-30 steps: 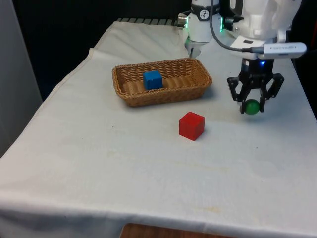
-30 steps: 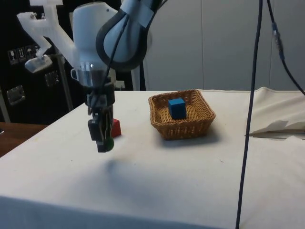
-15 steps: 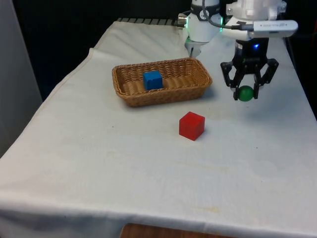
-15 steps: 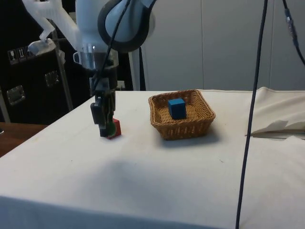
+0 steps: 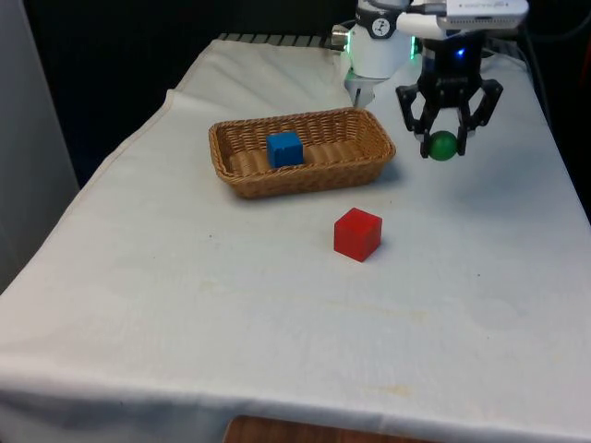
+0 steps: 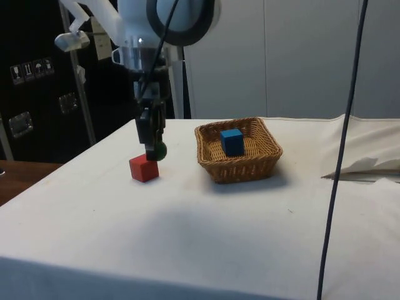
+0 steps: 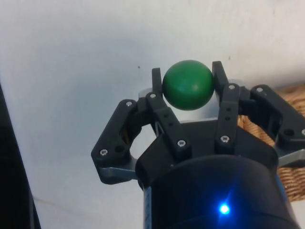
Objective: Place all non-red objects into the basket.
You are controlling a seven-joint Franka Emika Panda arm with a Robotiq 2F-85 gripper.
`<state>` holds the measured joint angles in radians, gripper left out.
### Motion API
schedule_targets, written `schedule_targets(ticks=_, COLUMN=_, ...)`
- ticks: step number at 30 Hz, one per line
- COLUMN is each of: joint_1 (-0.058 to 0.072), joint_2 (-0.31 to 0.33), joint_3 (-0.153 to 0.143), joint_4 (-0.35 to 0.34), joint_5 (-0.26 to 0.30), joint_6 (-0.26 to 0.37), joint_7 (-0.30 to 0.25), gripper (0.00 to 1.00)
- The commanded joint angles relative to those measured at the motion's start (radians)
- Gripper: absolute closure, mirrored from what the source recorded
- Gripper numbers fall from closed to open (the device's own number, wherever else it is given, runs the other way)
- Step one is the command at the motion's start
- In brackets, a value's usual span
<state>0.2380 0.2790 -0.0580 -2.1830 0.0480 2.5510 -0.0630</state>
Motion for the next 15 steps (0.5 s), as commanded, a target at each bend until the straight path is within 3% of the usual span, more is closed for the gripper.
schedule_targets(ticks=1, joint_1=-0.002, joint_2=-0.016, joint_3=-0.002, joint_4=-0.015, joint_5=0.001, joint_6=-0.003, joint_7=-0.005, gripper=1.0)
schedule_targets(ticks=15, joint_1=-0.002, joint_2=-0.114, joint_3=-0.02, joint_4=-0.129, joint_5=-0.005, joint_6=0.011, joint_7=-0.04, gripper=1.0)
